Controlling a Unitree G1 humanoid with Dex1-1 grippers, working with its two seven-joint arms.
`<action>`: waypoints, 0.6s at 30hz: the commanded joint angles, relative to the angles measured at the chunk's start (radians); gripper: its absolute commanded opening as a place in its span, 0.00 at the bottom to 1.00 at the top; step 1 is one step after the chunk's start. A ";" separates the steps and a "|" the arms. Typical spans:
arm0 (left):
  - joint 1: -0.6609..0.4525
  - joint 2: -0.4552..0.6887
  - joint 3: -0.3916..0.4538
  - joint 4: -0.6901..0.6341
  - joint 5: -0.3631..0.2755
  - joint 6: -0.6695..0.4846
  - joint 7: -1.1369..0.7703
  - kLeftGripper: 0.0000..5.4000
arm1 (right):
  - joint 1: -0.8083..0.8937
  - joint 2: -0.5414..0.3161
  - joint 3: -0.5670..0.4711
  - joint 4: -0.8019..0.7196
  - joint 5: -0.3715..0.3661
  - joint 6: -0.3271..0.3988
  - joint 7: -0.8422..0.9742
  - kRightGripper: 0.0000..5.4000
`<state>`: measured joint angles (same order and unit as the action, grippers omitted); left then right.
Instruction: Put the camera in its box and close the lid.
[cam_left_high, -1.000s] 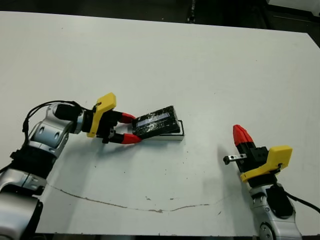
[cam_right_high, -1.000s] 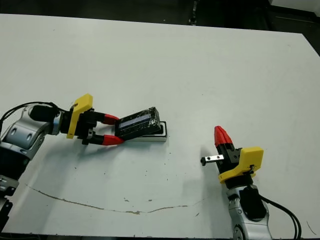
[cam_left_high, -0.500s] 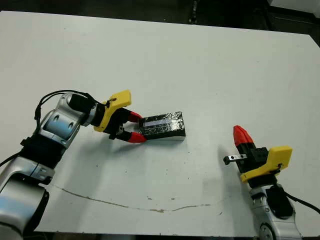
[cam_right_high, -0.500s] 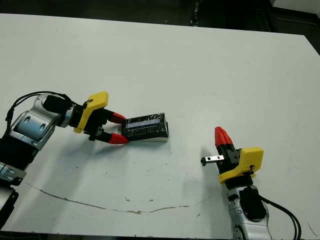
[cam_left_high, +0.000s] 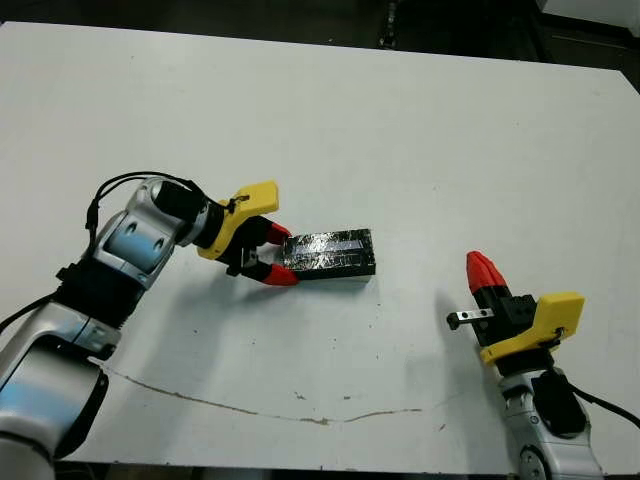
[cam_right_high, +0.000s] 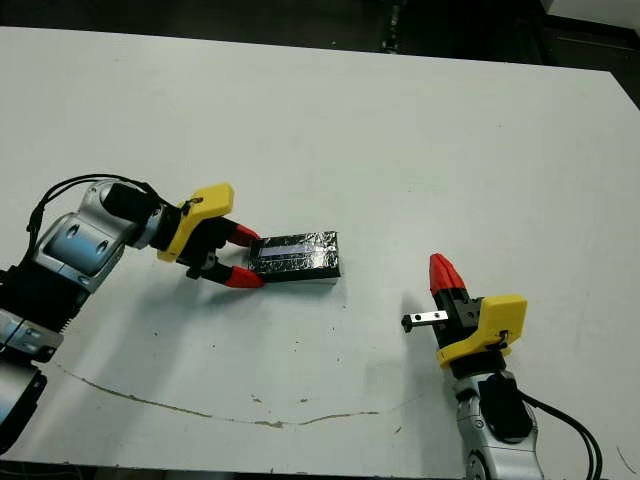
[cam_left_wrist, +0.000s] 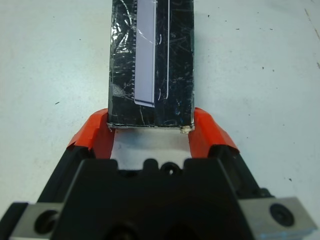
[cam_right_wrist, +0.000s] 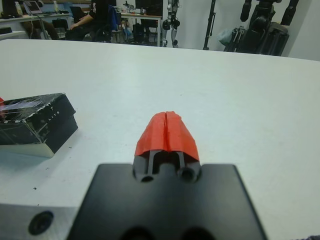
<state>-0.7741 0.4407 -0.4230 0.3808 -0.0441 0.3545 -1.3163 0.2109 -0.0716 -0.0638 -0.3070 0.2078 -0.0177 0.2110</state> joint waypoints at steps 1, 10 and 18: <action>0.003 -0.062 -0.048 0.012 0.011 0.029 -0.005 0.59 | 0.014 -0.007 -0.006 -0.003 0.005 0.012 -0.005 0.00; -0.022 -0.075 -0.060 0.010 0.022 0.046 -0.022 0.59 | 0.013 -0.005 -0.005 -0.002 0.003 0.007 -0.006 0.00; -0.021 -0.071 -0.068 -0.005 0.042 0.030 -0.009 0.68 | 0.010 -0.010 -0.005 0.003 0.011 0.005 -0.002 0.00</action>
<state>-0.8156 0.4118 -0.4577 0.3768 -0.0101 0.4044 -1.3287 0.2101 -0.0715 -0.0607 -0.3065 0.2222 -0.0178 0.2126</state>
